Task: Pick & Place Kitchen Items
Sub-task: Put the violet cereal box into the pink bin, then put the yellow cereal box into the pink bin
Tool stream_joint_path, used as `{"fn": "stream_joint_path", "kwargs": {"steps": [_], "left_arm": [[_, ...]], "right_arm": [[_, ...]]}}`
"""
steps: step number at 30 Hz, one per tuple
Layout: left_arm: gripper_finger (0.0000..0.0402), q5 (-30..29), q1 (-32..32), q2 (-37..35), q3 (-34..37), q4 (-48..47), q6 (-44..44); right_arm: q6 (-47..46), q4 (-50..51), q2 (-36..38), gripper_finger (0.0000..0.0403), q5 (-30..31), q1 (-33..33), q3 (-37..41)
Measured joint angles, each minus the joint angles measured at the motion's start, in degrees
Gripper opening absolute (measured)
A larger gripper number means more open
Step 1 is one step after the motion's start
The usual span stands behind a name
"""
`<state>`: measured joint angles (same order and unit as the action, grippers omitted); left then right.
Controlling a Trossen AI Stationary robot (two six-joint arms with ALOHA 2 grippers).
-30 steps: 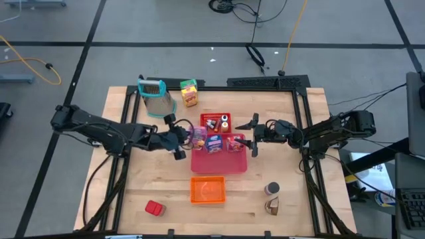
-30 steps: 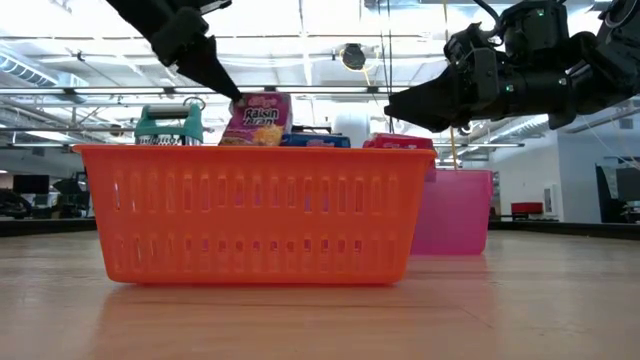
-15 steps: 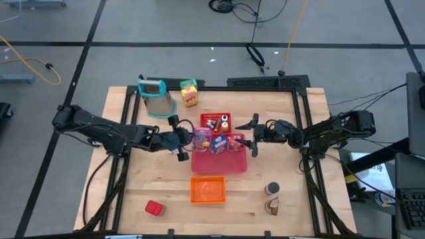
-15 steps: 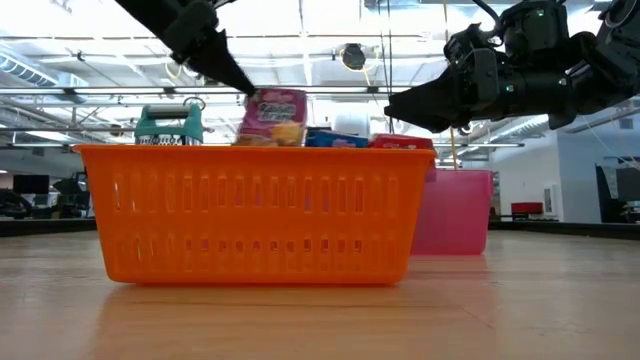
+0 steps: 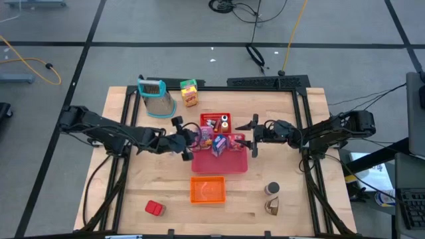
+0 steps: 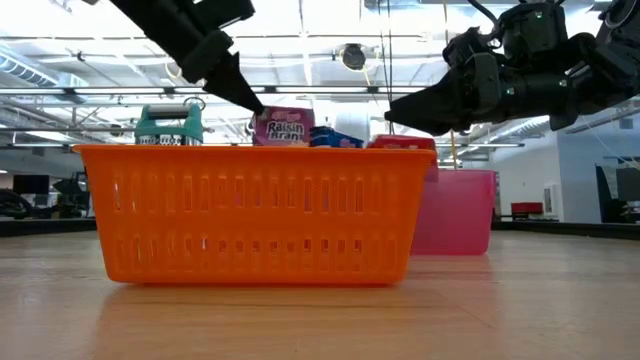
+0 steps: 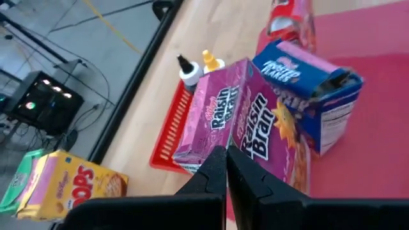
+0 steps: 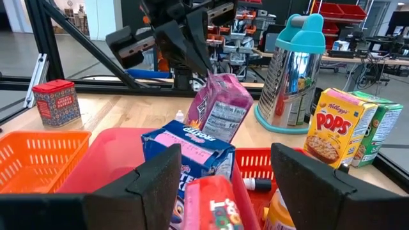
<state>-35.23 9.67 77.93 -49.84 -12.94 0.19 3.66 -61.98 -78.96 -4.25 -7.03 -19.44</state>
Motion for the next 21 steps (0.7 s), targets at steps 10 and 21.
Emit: {"fn": "stream_joint_path", "kwargs": {"steps": [10, 21], "left_arm": [[0.0016, 1.4, 0.7, 0.0, 0.0, -1.9, -0.6], [0.0078, 1.2, 0.7, 0.0, 0.0, -1.9, -0.9]], "right_arm": [[0.0, -0.3, 0.0, 0.0233, 0.0, 0.0, 0.0], [0.0, -0.3, 0.0, 0.0233, 0.0, 0.0, 0.0]]}}
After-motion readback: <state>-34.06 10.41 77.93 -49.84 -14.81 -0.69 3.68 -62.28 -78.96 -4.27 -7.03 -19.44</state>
